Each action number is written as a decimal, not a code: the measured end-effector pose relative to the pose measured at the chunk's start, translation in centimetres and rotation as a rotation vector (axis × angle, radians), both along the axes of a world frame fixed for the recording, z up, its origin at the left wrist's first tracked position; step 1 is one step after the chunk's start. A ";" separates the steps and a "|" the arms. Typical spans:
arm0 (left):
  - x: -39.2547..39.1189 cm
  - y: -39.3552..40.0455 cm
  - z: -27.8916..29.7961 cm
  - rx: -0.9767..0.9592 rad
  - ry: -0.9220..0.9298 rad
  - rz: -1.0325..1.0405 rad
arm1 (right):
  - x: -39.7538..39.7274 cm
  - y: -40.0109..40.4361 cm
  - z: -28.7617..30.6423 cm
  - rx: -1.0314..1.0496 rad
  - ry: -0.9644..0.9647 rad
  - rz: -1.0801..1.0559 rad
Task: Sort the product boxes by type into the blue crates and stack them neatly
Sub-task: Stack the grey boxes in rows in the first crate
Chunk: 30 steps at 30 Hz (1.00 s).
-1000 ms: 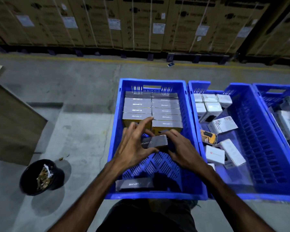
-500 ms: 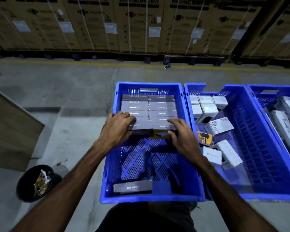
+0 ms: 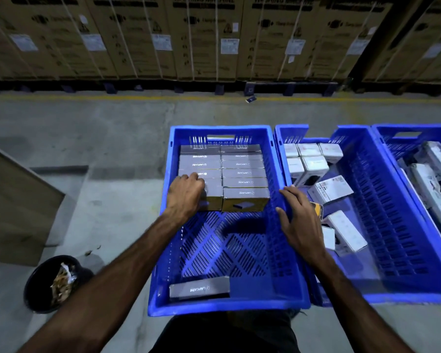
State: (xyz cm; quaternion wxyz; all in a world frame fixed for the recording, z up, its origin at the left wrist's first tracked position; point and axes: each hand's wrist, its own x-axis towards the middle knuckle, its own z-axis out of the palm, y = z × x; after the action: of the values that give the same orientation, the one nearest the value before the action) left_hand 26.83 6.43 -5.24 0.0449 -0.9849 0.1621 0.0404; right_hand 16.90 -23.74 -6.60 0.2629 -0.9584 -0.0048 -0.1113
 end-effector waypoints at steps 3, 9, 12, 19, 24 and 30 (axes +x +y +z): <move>-1.2 -1.0 -1.3 -0.122 0.007 0.113 | -0.2 0.1 0.0 0.049 -0.011 -0.009; -2.7 -1.4 -2.8 -0.241 -0.043 0.225 | -0.3 0.1 -0.2 0.107 -0.020 -0.017; -4.8 -2.1 -2.6 -0.354 -0.070 0.233 | -0.3 0.2 0.1 0.121 -0.022 -0.015; -12.2 0.5 -1.3 -0.490 0.798 -0.031 | -0.4 0.2 0.4 0.133 -0.013 -0.005; -14.3 1.7 -1.5 -0.245 0.814 -0.062 | -0.5 0.3 0.6 0.130 0.014 -0.011; -13.4 0.9 -0.1 -0.146 0.694 -0.170 | -0.6 0.6 1.1 0.112 0.034 -0.026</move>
State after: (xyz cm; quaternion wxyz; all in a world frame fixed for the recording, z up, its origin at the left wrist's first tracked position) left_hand 13.39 7.31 -5.33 -0.0798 -0.8962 0.2513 0.3568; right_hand 16.30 -23.15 -5.48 0.3149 -0.9439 0.0183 -0.0983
